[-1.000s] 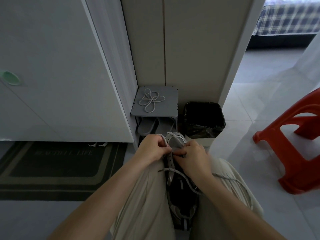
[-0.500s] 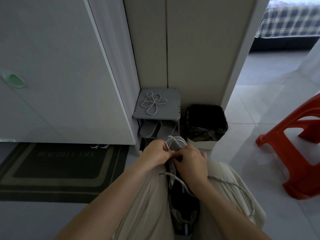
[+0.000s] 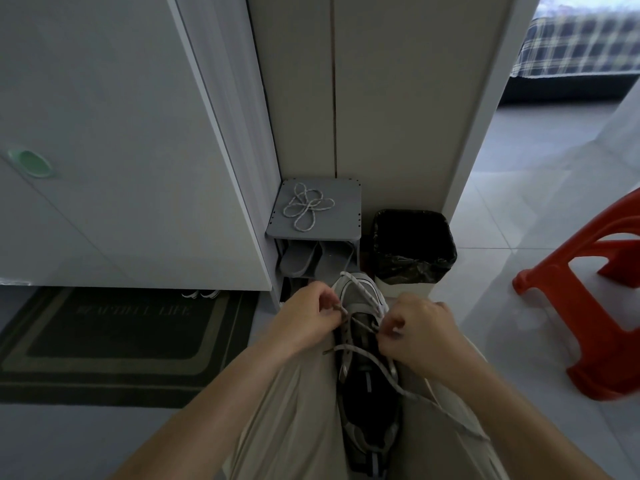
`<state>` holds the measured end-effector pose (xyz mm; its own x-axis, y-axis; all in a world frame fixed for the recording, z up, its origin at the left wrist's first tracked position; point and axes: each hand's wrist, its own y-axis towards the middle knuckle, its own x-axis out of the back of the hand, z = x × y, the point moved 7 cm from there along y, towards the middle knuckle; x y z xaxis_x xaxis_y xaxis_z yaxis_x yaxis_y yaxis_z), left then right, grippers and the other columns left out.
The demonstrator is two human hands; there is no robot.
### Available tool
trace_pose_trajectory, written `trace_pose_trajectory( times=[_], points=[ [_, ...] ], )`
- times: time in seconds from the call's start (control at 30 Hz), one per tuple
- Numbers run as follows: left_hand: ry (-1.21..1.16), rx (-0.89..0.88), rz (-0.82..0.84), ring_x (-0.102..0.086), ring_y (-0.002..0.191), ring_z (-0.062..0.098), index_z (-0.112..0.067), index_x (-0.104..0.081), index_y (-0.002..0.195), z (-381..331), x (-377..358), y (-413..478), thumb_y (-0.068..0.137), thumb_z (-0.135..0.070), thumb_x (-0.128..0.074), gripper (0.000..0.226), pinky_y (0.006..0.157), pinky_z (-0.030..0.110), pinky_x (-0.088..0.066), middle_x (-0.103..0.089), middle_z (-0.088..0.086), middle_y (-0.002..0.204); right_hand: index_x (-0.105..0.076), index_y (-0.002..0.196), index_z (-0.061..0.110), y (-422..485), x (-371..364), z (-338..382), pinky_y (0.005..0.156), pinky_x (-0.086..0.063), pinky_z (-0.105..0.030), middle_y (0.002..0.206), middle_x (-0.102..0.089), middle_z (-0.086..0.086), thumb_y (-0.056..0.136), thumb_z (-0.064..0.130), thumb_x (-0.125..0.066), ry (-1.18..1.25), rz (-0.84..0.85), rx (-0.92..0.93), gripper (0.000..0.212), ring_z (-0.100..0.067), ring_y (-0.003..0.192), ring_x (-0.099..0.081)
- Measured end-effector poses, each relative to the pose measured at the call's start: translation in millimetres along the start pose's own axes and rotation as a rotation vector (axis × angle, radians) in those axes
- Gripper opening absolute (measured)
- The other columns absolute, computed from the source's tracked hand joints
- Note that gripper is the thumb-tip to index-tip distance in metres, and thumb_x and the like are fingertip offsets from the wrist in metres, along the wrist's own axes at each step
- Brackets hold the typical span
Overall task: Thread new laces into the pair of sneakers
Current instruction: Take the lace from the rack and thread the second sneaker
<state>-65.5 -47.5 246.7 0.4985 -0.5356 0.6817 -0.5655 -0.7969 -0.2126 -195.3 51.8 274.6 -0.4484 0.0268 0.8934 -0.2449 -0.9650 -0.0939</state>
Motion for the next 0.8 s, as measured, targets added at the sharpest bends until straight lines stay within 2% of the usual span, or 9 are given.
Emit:
trace_pose_trajectory(
  times=[0.13,0.2,0.27,0.33,0.4,0.47,0.53,0.67,0.8],
  points=[
    [0.089,-0.196,-0.009,-0.052,0.097,0.003,-0.031,-0.063,0.116,-18,-8,-3,0.089,-0.031,-0.06,0.027,0.079,0.014,-0.036,-0.056,-0.009,0.102,-0.054,0.059,0.039,8,12,-11,0.063,-0.039,-0.022,0.073,-0.051,0.016,0.077,0.027,-0.072,0.299,-0.116,-0.083,0.028,-0.003,0.067,-0.048],
    [0.14,-0.211,0.0,-0.051,0.095,0.005,-0.031,-0.068,0.108,-23,-15,-1,0.088,-0.034,-0.063,0.021,0.074,0.012,-0.034,-0.054,-0.01,0.099,-0.059,0.064,0.033,13,11,-14,0.054,-0.034,-0.016,0.072,-0.051,0.014,0.078,0.025,-0.073,0.416,-0.154,-0.109,0.021,-0.002,0.062,-0.046],
    [0.098,-0.176,-0.104,-0.051,0.084,0.004,-0.026,-0.07,0.096,-23,-12,1,0.085,-0.033,-0.066,0.013,0.068,0.013,-0.035,-0.051,-0.014,0.089,-0.063,0.071,0.028,17,6,-15,0.05,-0.035,-0.012,0.07,-0.053,0.01,0.078,0.026,-0.074,0.496,-0.153,-0.107,0.013,-0.002,0.058,-0.045],
    [-0.014,-0.152,-0.216,-0.053,0.077,0.004,-0.023,-0.069,0.086,-21,-6,0,0.084,-0.028,-0.068,0.006,0.069,0.018,-0.04,-0.055,-0.013,0.085,-0.067,0.079,0.03,20,-1,-14,0.051,-0.037,-0.011,0.071,-0.055,0.011,0.078,0.031,-0.074,0.497,-0.1,-0.082,0.008,-0.003,0.059,-0.046],
    [-0.117,-0.151,-0.264,-0.056,0.077,0.007,-0.02,-0.069,0.081,-20,-1,-2,0.082,-0.022,-0.071,0.003,0.072,0.021,-0.044,-0.061,-0.008,0.085,-0.071,0.094,0.034,22,-12,-10,0.061,-0.038,-0.012,0.081,-0.057,0.015,0.077,0.038,-0.074,0.408,-0.013,-0.035,0.019,-0.001,0.068,-0.05],
    [-0.189,-0.164,-0.28,-0.058,0.075,0.01,-0.02,-0.069,0.077,-21,3,-4,0.081,-0.018,-0.072,0.006,0.072,0.022,-0.046,-0.063,-0.005,0.084,-0.07,0.102,0.04,25,-20,-5,0.072,-0.044,-0.023,0.087,-0.059,0.014,0.078,0.04,-0.072,0.325,0.016,0.017,0.024,-0.001,0.077,-0.052],
    [-0.286,-0.178,-0.301,-0.058,0.073,0.01,-0.024,-0.067,0.073,-26,9,-7,0.081,-0.014,-0.073,0.013,0.071,0.022,-0.048,-0.063,-0.006,0.082,-0.072,0.098,0.04,28,-21,3,0.076,-0.049,-0.03,0.083,-0.063,0.014,0.081,0.035,-0.07,0.352,-0.009,0.055,0.018,-0.003,0.078,-0.056],
    [-0.414,-0.19,-0.347,-0.057,0.069,0.007,-0.028,-0.064,0.071,-40,22,-12,0.08,-0.012,-0.073,0.021,0.07,0.023,-0.049,-0.063,-0.005,0.077,-0.074,0.091,0.033,29,-20,8,0.078,-0.048,-0.029,0.079,-0.058,0.02,0.083,0.028,-0.069,0.385,-0.11,0.08,0.01,0.0,0.074,-0.053],
    [-0.59,-0.157,-0.299,-0.065,0.072,0.014,-0.019,-0.07,0.078,-47,28,-12,0.081,-0.012,-0.072,0.009,0.069,0.024,-0.053,-0.071,0.007,0.081,-0.058,0.08,0.034,23,-14,12,0.079,-0.047,-0.042,0.08,-0.057,0.02,0.083,0.02,-0.068,0.356,-0.293,0.173,0.017,-0.004,0.076,-0.055]
  ],
)
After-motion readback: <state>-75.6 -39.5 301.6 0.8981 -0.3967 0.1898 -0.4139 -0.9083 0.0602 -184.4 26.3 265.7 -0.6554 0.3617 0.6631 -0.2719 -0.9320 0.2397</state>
